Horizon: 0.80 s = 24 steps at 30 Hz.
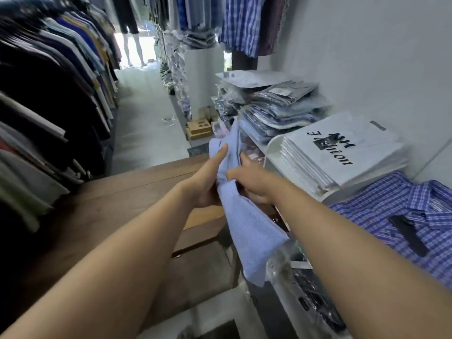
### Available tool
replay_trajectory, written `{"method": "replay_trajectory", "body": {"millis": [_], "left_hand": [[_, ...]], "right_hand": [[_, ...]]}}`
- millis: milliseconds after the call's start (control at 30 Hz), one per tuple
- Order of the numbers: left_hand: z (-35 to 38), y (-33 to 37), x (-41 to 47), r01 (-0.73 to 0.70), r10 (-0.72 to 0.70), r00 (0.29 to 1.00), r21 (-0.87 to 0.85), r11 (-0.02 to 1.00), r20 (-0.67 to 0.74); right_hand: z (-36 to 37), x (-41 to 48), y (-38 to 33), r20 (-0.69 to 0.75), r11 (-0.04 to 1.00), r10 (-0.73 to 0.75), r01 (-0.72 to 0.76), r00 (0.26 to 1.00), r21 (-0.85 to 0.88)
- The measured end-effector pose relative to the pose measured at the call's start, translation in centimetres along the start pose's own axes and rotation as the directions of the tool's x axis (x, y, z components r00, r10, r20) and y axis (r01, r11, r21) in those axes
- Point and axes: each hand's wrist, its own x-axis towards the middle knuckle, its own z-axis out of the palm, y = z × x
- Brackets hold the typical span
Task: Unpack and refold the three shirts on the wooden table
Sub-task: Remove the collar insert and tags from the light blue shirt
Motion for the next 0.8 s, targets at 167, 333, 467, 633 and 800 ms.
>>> {"method": "replay_trajectory", "body": {"millis": [167, 333, 467, 633, 800], "left_hand": [[-4.4, -1.6, -1.8, 0.032, -0.036, 0.987, -0.032, 0.999, -0.155], [-8.8, -1.6, -3.4, -0.037, 0.035, 0.918, 0.004, 0.999, -0.395], [-12.4, -1.0, -4.9, -0.092, 0.084, 0.875, 0.007, 0.996, -0.476], [-17.4, -1.1, -5.7, -0.172, 0.204, 0.733, 0.113, 0.979, -0.649], [-21.3, 1.3, -6.4, -0.107, 0.444, 0.452, 0.446, 0.888, -0.774]], "right_hand": [[4.7, 2.3, 1.5, 0.139, 0.994, 0.109, -0.105, 0.984, -0.038], [9.4, 5.2, 2.1, 0.184, 0.991, 0.13, -0.12, 0.974, -0.064], [13.5, 7.1, 1.5, 0.206, 0.992, 0.11, -0.096, 0.972, -0.076], [17.8, 9.6, 1.1, 0.174, 0.995, 0.09, -0.079, 0.981, -0.064], [20.7, 12.0, 0.7, 0.05, 0.997, 0.068, -0.066, 0.996, -0.043]]}}
